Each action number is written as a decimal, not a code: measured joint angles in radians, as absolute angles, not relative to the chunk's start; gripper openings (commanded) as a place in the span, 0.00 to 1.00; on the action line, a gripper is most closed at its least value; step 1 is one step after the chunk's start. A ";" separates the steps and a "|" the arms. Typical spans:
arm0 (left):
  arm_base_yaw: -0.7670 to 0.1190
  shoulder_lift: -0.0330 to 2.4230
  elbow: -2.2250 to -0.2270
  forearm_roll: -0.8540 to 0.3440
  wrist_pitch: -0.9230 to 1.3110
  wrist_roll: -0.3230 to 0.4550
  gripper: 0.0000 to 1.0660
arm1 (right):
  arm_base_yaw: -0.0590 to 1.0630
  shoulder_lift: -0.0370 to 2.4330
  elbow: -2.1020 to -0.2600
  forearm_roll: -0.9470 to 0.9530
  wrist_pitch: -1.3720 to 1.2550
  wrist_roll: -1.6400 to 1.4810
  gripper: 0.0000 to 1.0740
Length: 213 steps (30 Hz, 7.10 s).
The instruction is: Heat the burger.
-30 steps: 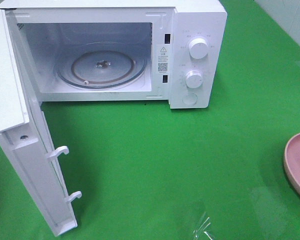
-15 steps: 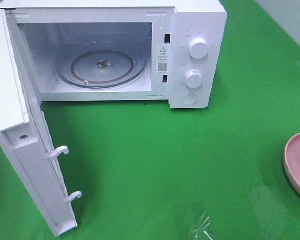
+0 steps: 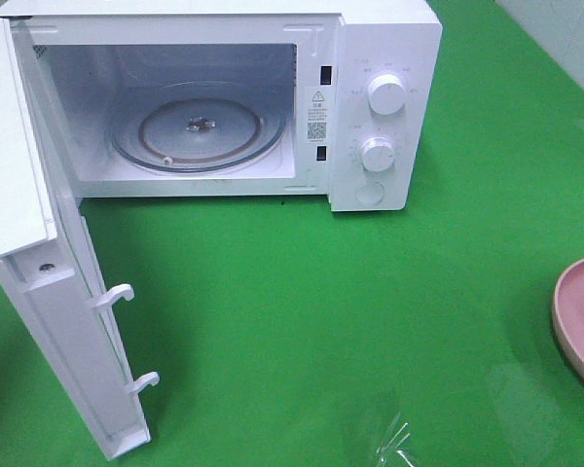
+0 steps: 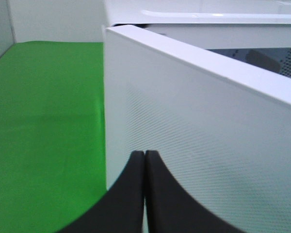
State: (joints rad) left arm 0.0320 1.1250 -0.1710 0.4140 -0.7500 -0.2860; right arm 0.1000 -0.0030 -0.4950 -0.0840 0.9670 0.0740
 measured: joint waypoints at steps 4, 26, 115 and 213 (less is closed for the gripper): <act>0.019 1.240 -0.172 0.466 -0.852 -0.310 0.00 | 0.100 -0.003 -0.495 -0.084 0.967 0.074 0.70; -0.305 1.494 -0.285 0.218 -0.941 -0.214 0.00 | 0.100 -0.003 -0.495 -0.084 0.967 0.074 0.70; -0.734 1.764 -1.008 -0.188 0.336 0.000 0.92 | 0.100 -0.003 -0.495 -0.084 0.967 0.074 0.69; 0.010 -0.005 -0.520 -0.093 1.079 0.044 0.92 | 0.100 -0.003 -0.495 -0.084 0.967 0.074 0.69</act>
